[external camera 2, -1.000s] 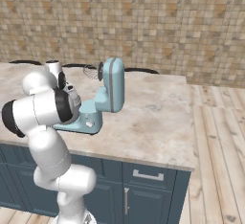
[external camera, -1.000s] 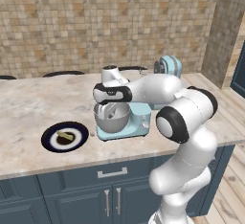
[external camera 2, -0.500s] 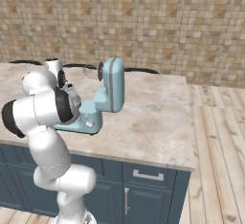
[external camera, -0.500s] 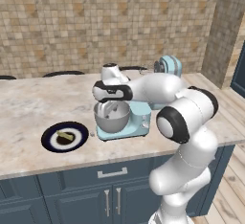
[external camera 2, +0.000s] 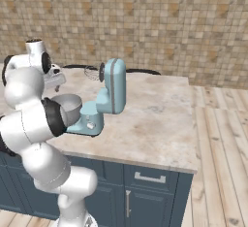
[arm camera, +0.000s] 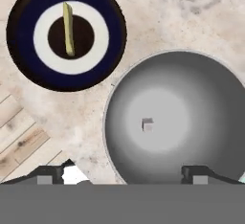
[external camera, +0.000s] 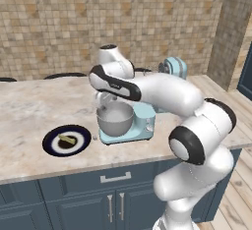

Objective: Add butter and sugar cubes to the stand mixer bowl and then turn on the stand mixer to begin making frosting.

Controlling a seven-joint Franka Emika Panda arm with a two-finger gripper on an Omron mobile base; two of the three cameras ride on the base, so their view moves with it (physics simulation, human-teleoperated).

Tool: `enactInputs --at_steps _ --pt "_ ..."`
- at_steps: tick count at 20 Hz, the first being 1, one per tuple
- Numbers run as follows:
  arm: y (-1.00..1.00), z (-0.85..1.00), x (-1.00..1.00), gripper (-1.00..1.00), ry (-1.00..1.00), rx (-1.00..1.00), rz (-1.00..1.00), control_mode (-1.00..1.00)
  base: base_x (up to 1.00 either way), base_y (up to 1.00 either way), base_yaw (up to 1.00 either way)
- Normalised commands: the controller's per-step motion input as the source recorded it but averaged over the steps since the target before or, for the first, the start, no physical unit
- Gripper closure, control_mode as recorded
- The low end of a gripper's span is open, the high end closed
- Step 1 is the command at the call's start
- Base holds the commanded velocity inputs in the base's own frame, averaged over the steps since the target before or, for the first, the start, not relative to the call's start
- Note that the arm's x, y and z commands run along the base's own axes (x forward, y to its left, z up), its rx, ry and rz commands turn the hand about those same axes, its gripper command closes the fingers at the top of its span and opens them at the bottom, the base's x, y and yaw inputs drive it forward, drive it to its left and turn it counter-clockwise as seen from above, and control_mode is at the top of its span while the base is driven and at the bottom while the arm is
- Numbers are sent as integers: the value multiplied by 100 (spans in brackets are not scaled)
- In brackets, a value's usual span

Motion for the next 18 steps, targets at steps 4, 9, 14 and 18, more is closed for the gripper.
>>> enactInputs --at_steps 4,9,14,18 --pt "29 32 -97 -100 -4 0 -37 -100 0 0 0" --pt "24 1 -100 -100 0 0 -59 -100 0 0 0" --pt "25 0 -81 -100 -3 0 -75 -100 0 0 0" --pt "36 -3 -46 -100 -13 0 -76 -100 0 0 0"
